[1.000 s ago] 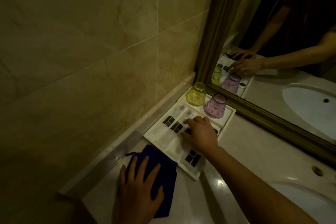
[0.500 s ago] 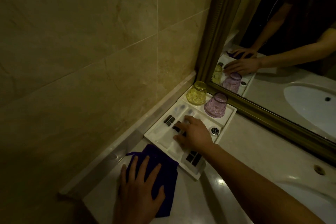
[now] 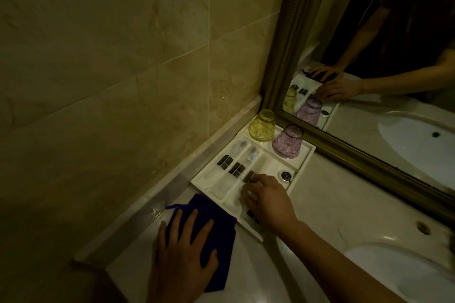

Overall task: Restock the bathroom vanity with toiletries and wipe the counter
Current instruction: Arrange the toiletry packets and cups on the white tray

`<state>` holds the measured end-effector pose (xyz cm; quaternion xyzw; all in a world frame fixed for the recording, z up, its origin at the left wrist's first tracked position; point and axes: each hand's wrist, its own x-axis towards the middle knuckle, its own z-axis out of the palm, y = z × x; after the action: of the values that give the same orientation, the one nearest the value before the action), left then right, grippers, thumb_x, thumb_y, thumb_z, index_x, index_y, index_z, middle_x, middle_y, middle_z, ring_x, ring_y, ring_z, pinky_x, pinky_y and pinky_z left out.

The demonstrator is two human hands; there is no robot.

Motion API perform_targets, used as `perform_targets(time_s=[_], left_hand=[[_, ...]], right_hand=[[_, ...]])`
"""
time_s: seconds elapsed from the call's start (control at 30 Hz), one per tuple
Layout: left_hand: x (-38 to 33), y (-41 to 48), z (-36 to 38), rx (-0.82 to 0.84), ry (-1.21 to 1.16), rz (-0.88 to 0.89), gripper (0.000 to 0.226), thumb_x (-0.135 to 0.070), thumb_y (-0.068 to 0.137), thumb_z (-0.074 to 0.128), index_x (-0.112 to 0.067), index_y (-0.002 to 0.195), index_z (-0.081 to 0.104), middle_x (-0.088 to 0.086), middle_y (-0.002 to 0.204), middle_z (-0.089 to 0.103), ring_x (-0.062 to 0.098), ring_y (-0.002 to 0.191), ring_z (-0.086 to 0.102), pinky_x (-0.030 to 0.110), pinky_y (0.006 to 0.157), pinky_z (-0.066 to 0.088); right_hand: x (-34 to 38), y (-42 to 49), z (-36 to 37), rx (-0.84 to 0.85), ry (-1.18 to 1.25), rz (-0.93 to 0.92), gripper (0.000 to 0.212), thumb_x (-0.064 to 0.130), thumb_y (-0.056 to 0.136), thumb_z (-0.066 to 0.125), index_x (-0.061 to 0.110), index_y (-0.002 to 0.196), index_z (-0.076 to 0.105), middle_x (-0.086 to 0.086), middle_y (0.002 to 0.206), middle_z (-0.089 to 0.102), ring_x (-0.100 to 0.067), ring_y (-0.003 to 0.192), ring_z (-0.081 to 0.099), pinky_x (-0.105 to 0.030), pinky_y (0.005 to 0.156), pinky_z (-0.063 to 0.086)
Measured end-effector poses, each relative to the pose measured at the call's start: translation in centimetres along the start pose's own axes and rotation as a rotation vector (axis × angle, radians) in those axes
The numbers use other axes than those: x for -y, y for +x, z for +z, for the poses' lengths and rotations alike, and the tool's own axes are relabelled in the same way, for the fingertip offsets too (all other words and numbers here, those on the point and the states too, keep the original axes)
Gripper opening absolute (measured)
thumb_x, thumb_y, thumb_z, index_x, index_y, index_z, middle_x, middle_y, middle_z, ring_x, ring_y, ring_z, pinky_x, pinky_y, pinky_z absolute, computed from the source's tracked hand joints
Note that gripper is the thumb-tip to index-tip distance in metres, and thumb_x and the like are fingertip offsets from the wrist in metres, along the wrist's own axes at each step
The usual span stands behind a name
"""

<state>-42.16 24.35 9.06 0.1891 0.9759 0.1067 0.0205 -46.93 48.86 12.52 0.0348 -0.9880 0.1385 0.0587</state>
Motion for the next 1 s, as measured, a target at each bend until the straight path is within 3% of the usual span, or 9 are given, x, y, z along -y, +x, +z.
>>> perform_targets(time_s=[0.23,0.37,0.5,0.7,0.87,1.0], left_hand=[[0.1,0.0,0.0,0.001,-0.008,0.01,0.061,-0.058,0.073,0.053,-0.037,0.131,0.059,0.004,0.145,0.051,0.036,0.137,0.041,0.064,0.105,0.036],[0.3,0.0,0.3,0.002,-0.008,0.016,0.062,-0.057,0.074,0.054,-0.037,0.133,0.057,0.004,0.147,0.049,0.036,0.139,0.037,0.064,0.107,0.033],[0.4,0.0,0.4,-0.012,-0.023,0.024,0.062,-0.057,0.074,0.054,-0.036,0.132,0.057,0.005,0.147,0.049,0.037,0.139,0.038,0.065,0.106,0.033],[0.4,-0.1,0.4,-0.022,-0.018,0.035,0.062,-0.056,0.077,0.052,-0.034,0.135,0.056,0.006,0.147,0.048,0.037,0.139,0.037,0.064,0.107,0.032],[0.6,-0.2,0.8,-0.027,-0.018,0.045,0.063,-0.057,0.077,0.052,-0.036,0.137,0.053,0.006,0.148,0.047,0.036,0.138,0.037,0.063,0.108,0.032],[0.7,-0.1,1.0,-0.001,-0.002,0.039,0.065,-0.059,0.077,0.054,-0.038,0.138,0.049,0.005,0.149,0.046,0.035,0.139,0.036,0.063,0.108,0.032]], right_hand=[[0.5,-0.1,0.2,0.066,0.044,0.005,0.028,0.042,0.094,0.055,0.025,0.106,0.074,-0.002,0.123,0.057,-0.021,0.108,0.053,-0.031,0.093,0.043],[0.5,-0.9,0.0,-0.026,0.089,0.015,0.019,0.038,0.09,0.062,0.029,0.098,0.076,0.0,0.113,0.06,-0.02,0.1,0.055,-0.033,0.085,0.048],[0.7,-1.7,0.1,0.024,0.082,-0.01,0.023,0.045,0.092,0.056,0.037,0.106,0.072,0.002,0.122,0.054,-0.017,0.108,0.048,-0.03,0.088,0.045],[-1.8,-3.8,-1.4,-0.092,0.16,0.18,0.023,0.034,0.09,0.066,0.022,0.109,0.072,0.004,0.109,0.063,-0.016,0.101,0.054,-0.027,0.082,0.045],[-1.7,-5.9,-1.3,0.075,0.041,0.146,0.042,0.057,0.084,0.057,0.034,0.118,0.066,0.013,0.115,0.059,-0.011,0.111,0.043,-0.029,0.089,0.041],[-1.2,-5.6,-1.4,0.065,0.022,0.178,0.036,0.047,0.088,0.058,0.036,0.121,0.064,0.011,0.121,0.058,-0.014,0.116,0.042,-0.029,0.094,0.039]])
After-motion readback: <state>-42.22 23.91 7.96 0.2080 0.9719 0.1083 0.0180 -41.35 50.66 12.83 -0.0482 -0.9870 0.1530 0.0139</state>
